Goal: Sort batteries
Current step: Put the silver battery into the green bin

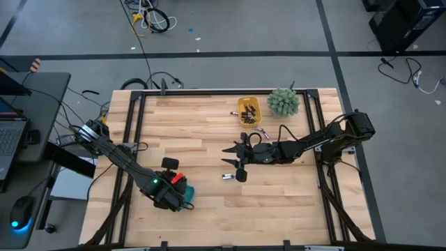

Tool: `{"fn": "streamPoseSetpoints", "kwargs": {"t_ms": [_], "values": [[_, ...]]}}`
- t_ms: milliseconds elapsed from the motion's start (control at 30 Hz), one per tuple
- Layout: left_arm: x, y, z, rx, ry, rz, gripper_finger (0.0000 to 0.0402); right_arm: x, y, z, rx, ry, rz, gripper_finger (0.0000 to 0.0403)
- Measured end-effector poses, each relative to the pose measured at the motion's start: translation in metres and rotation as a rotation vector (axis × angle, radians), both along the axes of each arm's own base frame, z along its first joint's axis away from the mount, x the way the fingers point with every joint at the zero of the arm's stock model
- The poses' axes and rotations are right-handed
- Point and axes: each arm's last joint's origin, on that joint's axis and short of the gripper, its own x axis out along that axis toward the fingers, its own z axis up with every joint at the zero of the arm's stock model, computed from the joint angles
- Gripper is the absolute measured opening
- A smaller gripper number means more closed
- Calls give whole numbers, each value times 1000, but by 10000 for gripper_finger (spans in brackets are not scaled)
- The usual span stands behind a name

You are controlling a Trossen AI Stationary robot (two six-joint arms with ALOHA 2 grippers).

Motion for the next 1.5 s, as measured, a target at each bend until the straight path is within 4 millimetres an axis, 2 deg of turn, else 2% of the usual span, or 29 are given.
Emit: {"fn": "streamPoseSetpoints", "kwargs": {"t_ms": [467,767,933,1167,1333,1500], "values": [[0,0,0,-2,-2,12,110,0,0,0,-3,0,1,149],[0,-1,1,-24,13,15,112,0,1,-1,-29,15,11,149],[2,-4,14,-65,27,-14,112,-2,1,2,-77,12,-26,149],[15,-9,46,-28,-105,-119,112,-9,0,10,-105,28,-67,149],[27,-1,65,125,-226,-214,112,-28,1,23,-138,99,-193,149],[45,19,74,206,-321,-296,112,-53,-4,35,-72,169,-316,149]]}}
